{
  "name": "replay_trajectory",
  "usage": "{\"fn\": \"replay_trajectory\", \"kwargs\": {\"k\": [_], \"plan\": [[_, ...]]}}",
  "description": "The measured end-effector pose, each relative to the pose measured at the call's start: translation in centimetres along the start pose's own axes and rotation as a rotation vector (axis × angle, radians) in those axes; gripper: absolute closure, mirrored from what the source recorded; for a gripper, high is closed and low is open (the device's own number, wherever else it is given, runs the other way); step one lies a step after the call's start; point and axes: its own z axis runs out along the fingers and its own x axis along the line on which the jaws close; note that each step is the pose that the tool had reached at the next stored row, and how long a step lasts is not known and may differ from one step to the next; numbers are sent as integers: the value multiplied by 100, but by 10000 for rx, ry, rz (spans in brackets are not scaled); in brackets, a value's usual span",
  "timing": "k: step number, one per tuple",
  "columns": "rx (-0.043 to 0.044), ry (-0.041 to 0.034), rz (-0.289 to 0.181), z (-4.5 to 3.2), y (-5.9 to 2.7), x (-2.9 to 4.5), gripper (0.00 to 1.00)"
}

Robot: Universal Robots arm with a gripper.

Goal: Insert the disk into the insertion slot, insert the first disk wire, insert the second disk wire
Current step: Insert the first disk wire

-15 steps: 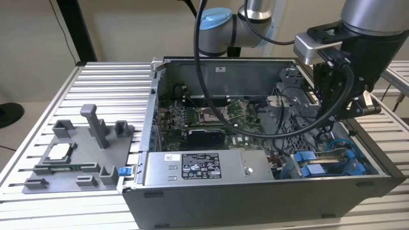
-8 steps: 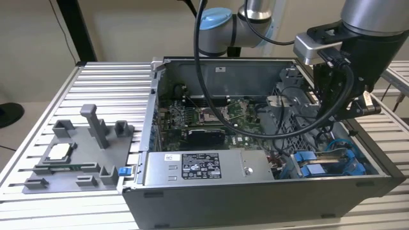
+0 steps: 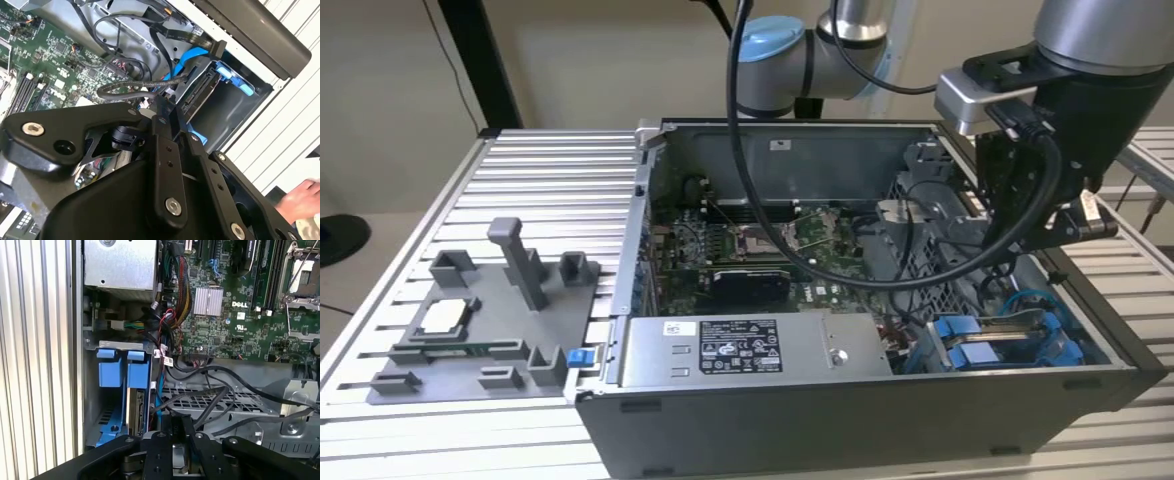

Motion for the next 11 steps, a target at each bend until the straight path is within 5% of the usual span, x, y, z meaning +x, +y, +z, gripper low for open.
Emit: {"fn": "replay_trajectory", "kwargs": {"k": [11], "plan": [[-114, -8, 4, 55, -276, 40, 100]]}}
